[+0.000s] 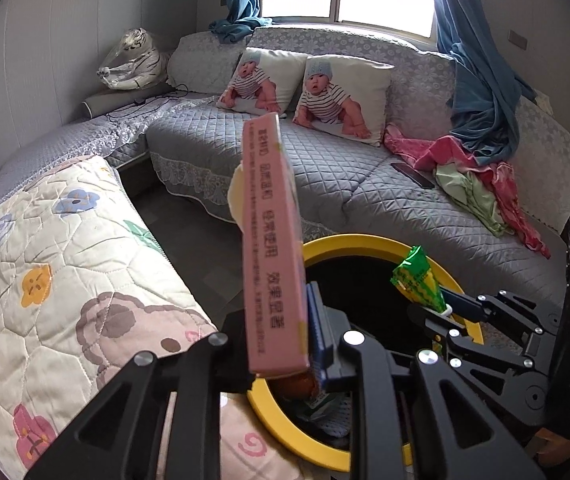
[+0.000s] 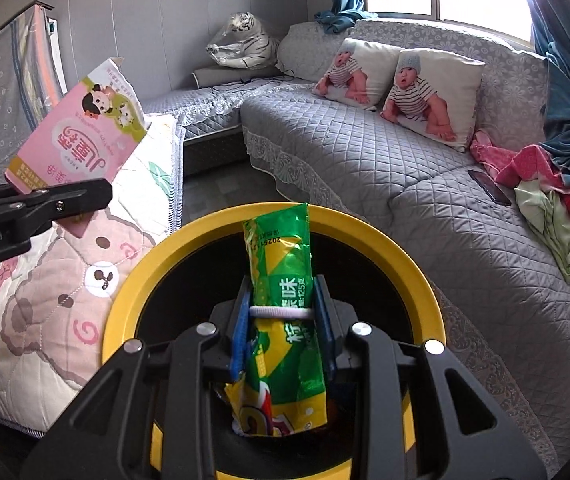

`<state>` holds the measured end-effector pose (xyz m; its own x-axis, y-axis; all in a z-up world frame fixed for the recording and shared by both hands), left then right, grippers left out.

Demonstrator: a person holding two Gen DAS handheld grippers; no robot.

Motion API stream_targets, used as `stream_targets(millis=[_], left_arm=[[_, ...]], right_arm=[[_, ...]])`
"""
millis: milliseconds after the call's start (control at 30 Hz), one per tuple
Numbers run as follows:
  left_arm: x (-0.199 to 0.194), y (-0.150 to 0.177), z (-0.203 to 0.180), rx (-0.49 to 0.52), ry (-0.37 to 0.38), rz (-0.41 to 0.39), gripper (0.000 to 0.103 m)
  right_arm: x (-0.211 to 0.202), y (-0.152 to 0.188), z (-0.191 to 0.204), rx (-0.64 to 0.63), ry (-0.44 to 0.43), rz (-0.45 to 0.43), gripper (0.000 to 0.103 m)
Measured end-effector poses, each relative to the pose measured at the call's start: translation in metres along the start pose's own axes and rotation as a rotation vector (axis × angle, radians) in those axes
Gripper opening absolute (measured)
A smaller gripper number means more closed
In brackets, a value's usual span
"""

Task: Collect trash
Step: 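Open both tools to drop the wrapper and carton into the bin, then move both tools back over the orange chip bags on the bed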

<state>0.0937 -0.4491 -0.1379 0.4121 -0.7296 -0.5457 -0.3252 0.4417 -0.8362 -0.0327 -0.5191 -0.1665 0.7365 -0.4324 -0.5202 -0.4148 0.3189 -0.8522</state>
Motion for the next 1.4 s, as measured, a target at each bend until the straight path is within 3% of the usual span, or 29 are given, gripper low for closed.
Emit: stream_targets(millis=[100, 167, 300, 467, 700, 933, 1133, 1400], left_arm=[[0.000, -0.001, -0.002, -0.006, 0.001, -0.002, 0.024], [0.000, -0.001, -0.001, -0.009, -0.008, -0.007, 0.040], [-0.003, -0.002, 0.005, -0.022, -0.027, -0.019, 0.053], [-0.013, -0.010, 0.021, -0.053, -0.053, -0.068, 0.081], [-0.031, -0.020, 0.066, -0.123, -0.110, -0.130, 0.091], [-0.057, -0.024, 0.128, -0.171, -0.201, -0.190, 0.095], [-0.086, -0.015, 0.199, -0.211, -0.299, -0.218, 0.095], [-0.143, 0.018, 0.311, -0.266, -0.456, -0.249, 0.095]], right_arm=[[0.002, 0.001, -0.007, 0.018, 0.017, 0.009, 0.031], [0.002, 0.000, -0.013, 0.029, 0.035, 0.007, 0.048], [-0.002, -0.002, -0.022, 0.045, 0.065, -0.007, 0.052], [-0.006, -0.008, -0.029, 0.044, 0.093, -0.030, 0.063], [-0.008, -0.026, -0.011, 0.001, 0.076, -0.078, 0.075], [-0.004, -0.050, 0.037, -0.062, -0.010, -0.109, 0.082], [0.008, -0.069, 0.108, -0.134, -0.142, -0.119, 0.087], [0.023, -0.084, 0.247, -0.264, -0.394, -0.125, 0.087]])
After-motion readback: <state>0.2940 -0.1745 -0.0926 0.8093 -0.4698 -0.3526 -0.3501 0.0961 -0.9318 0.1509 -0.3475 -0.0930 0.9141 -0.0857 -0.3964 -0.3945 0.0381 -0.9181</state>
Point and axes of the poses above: each gripper's, at about its wrist camera, not at the fingertips, and x roughly the way its jaws point, z to its left, y to its underside, the point moved 9 cm from there along x, roughly the way its jaws point, and after that the axes turned 10 degrees about -z, right-handed, at the moved point
